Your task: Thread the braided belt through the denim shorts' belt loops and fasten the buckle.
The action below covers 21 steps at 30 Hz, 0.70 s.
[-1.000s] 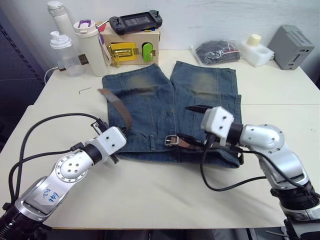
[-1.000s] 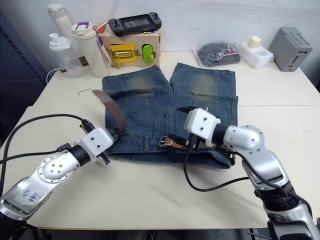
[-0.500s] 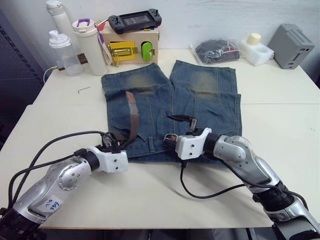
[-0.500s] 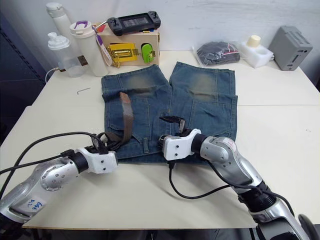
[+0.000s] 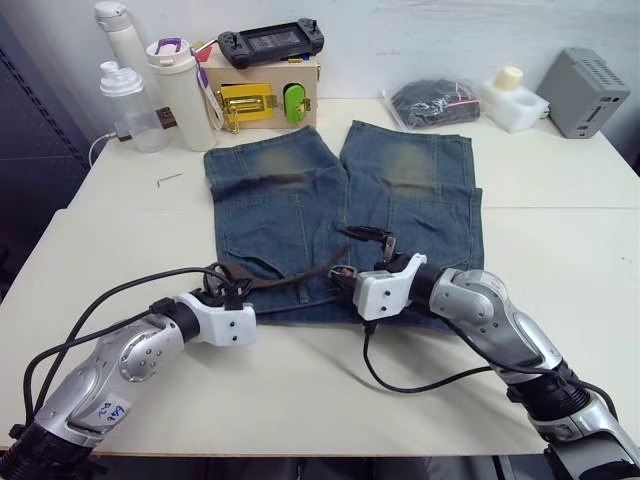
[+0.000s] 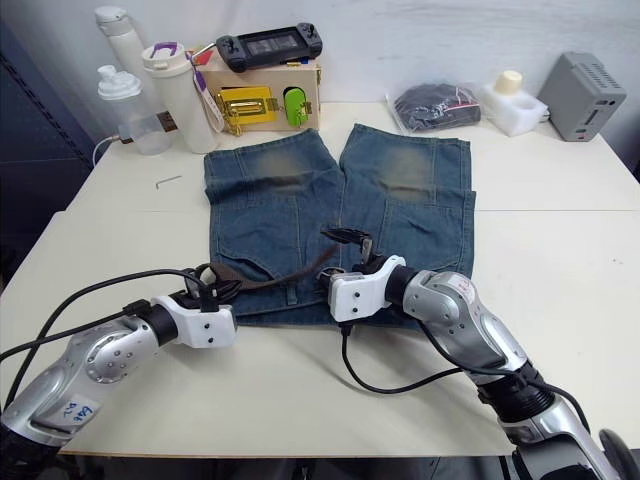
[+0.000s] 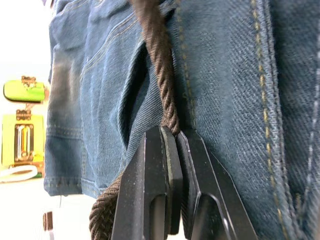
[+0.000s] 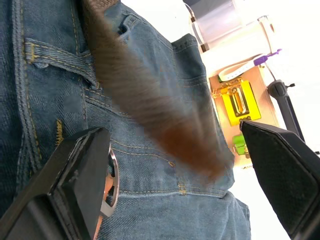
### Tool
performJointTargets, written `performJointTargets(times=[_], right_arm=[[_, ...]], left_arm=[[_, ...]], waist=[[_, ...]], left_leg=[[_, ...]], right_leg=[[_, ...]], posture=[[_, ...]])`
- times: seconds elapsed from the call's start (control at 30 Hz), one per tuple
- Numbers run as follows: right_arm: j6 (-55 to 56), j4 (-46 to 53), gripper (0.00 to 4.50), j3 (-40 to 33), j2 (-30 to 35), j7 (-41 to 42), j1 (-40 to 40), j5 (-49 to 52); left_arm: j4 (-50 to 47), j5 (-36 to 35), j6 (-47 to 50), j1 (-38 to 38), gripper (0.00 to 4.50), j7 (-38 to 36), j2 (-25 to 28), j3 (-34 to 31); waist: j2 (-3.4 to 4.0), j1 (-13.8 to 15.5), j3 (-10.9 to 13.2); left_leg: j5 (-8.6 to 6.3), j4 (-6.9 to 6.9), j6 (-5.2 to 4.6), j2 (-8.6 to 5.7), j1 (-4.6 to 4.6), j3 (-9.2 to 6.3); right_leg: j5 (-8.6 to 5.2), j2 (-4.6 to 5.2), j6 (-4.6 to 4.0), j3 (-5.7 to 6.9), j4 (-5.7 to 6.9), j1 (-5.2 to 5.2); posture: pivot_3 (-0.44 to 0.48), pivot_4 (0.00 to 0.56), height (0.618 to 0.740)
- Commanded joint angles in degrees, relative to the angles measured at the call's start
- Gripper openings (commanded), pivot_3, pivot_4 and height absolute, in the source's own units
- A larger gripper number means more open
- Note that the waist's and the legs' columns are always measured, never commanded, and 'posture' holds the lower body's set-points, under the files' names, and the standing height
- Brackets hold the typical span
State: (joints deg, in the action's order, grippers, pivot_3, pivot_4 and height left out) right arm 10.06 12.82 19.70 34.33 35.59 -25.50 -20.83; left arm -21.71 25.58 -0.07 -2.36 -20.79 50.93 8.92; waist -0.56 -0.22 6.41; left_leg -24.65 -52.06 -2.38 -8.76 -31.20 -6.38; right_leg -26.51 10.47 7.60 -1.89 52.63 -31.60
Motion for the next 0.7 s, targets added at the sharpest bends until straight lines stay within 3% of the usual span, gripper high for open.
performJointTargets(times=[0.03, 0.37, 0.47, 0.7], right_arm=[[-1.64, 0.42, 4.5, -3.64, 0.67, -0.65, 0.51, 0.12], [-1.49, 2.64, 4.5, -3.62, 1.08, 1.24, 3.33, 0.77], [-1.29, 3.2, 3.69, -3.39, 1.18, 1.95, 3.99, 0.82], [-0.52, 4.28, 0.46, -2.86, 1.13, 3.41, 4.7, 1.0]], left_arm=[[2.37, 1.9, 1.87, 0.65, 0.07, -1.28, -0.25, -2.2], [1.91, 2.39, 1.44, 0.48, 0.07, -2.52, -2.67, -3.51], [1.94, 2.61, 1.3, 0.5, 0.0, -2.79, -3.14, -4.1], [1.66, 2.8, 1.24, 0.35, 0.0, -2.83, -4.51, -4.96]], waist=[[0.0, 0.0, 0.0], [-0.04, 0.03, -0.03], [-0.04, 0.01, -0.03], [-0.04, 0.01, -0.03]], left_leg=[[0.0, -0.01, 0.0, 0.0, 0.0, 0.0], [0.0, -0.05, 0.01, 0.0, 0.01, -0.01], [0.0, -0.08, 0.01, 0.0, 0.01, -0.01], [0.0, -0.08, 0.01, -0.01, 0.01, -0.02]], right_leg=[[0.0, 0.0, 0.0, 0.0, 0.02, 0.0], [0.0, 0.01, 0.0, 0.0, 0.17, -0.01], [0.0, 0.01, 0.0, 0.0, 0.17, -0.01], [0.0, 0.01, 0.0, 0.0, 0.19, -0.02]], posture=[[0.0, 0.15, 0.645], [0.0, 0.15, 0.645], [0.0, 0.15, 0.645], [0.0, 0.15, 0.645]])
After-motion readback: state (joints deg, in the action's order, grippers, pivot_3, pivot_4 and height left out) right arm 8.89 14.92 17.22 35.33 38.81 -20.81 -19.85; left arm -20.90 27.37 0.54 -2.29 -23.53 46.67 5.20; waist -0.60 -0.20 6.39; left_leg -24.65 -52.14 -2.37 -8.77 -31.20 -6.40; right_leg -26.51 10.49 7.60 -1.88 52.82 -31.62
